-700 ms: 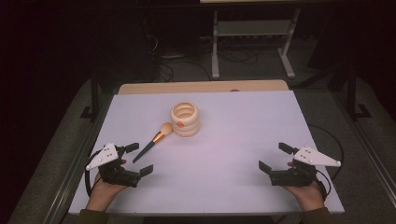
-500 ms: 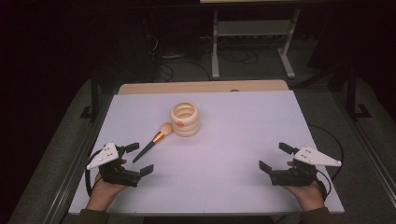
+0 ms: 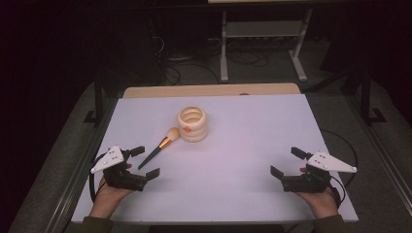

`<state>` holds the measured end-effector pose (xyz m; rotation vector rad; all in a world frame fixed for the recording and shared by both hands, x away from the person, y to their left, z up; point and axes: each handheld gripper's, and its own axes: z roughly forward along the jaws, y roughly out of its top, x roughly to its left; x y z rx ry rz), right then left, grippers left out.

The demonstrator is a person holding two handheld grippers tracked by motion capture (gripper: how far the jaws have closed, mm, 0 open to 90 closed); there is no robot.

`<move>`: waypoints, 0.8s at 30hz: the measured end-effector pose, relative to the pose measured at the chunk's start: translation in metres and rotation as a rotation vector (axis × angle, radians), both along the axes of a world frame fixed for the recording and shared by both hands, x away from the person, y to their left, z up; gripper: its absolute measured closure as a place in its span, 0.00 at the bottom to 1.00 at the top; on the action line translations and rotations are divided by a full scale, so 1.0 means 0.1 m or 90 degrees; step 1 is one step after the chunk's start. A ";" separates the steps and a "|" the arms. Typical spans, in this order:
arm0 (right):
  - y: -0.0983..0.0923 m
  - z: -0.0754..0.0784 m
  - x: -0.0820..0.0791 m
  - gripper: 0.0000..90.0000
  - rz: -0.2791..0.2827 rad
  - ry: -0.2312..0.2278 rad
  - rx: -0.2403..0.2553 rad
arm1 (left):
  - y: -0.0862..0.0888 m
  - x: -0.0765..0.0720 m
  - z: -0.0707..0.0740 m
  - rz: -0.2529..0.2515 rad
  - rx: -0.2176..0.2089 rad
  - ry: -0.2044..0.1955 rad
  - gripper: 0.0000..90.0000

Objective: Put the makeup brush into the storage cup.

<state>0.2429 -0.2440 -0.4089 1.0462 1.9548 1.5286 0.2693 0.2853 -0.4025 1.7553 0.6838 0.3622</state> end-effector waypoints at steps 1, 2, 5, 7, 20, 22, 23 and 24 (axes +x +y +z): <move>0.02 0.01 -0.01 0.00 -0.001 -0.002 0.002 | 0.00 0.00 0.00 0.000 -0.003 0.000 0.00; 0.02 0.01 -0.01 0.00 -0.001 -0.002 0.002 | 0.01 0.01 0.01 -0.001 0.000 0.001 0.00; 0.03 0.01 -0.01 0.00 0.001 -0.003 0.006 | 0.00 0.01 0.02 -0.001 0.000 0.000 0.00; 0.04 0.01 -0.01 0.00 0.007 -0.004 -0.005 | -0.01 0.01 0.03 0.002 0.006 -0.001 0.00; 0.01 0.03 -0.04 0.00 -0.003 -0.010 0.002 | -0.03 0.08 0.05 0.005 0.006 0.001 0.00; 0.00 0.03 -0.04 0.00 -0.004 -0.011 0.002 | -0.03 0.09 0.05 0.006 0.009 0.003 0.00; 0.00 0.03 -0.04 0.00 -0.005 -0.011 0.001 | -0.03 0.10 0.05 0.006 0.007 0.005 0.00; 0.00 0.03 -0.04 0.00 -0.005 -0.011 0.001 | -0.04 0.10 0.05 0.007 0.005 0.007 0.00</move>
